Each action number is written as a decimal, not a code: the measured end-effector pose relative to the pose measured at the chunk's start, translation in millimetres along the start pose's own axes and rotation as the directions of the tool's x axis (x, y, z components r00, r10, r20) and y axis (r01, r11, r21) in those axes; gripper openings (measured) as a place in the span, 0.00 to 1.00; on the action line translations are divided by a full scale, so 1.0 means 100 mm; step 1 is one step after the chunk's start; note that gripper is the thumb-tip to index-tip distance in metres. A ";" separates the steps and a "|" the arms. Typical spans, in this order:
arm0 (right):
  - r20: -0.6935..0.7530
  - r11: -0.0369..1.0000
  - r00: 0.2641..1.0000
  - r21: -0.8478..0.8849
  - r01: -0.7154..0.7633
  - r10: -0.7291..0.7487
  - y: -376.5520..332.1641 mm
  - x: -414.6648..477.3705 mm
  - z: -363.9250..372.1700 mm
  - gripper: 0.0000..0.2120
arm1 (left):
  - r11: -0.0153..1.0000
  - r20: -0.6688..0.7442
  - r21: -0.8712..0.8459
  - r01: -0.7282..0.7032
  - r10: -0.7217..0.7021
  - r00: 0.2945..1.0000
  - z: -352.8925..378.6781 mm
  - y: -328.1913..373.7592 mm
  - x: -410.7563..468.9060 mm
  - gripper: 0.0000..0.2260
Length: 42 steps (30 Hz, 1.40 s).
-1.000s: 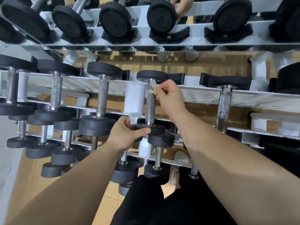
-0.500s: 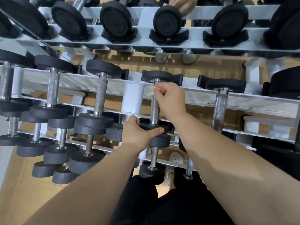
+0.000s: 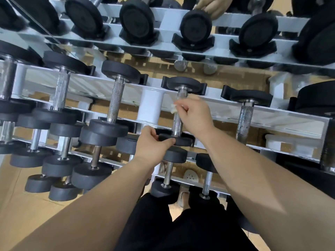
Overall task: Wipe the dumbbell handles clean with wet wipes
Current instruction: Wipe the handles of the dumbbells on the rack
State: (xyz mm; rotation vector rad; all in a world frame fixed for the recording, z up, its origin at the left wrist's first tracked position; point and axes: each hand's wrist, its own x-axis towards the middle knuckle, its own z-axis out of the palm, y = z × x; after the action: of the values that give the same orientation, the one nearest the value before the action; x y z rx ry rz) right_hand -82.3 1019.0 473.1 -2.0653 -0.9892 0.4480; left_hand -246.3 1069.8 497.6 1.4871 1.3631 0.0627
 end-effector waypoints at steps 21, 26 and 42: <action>0.297 0.944 0.913 -0.258 -0.204 0.278 -0.32 -0.20 -0.09 0.08 | 0.971 0.287 0.191 -0.142 0.083 0.954 -0.32 0.06 0.23 0.23; 0.003 0.867 0.955 -0.419 -0.270 0.298 -0.55 0.08 0.14 0.11 | 0.947 0.524 0.209 -0.242 0.100 0.846 -0.64 -0.01 0.31 0.15; 0.158 0.918 0.905 -0.086 -0.387 0.396 -1.54 0.17 0.80 0.06 | 0.864 -0.186 0.272 -0.424 0.479 0.858 -1.87 -0.12 1.07 0.10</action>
State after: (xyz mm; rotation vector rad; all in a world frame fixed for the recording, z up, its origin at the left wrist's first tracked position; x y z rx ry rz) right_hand -195.3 1132.0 542.7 -2.3105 -0.6806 0.8284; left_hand -337.4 1264.6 508.2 2.0281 1.2079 0.4239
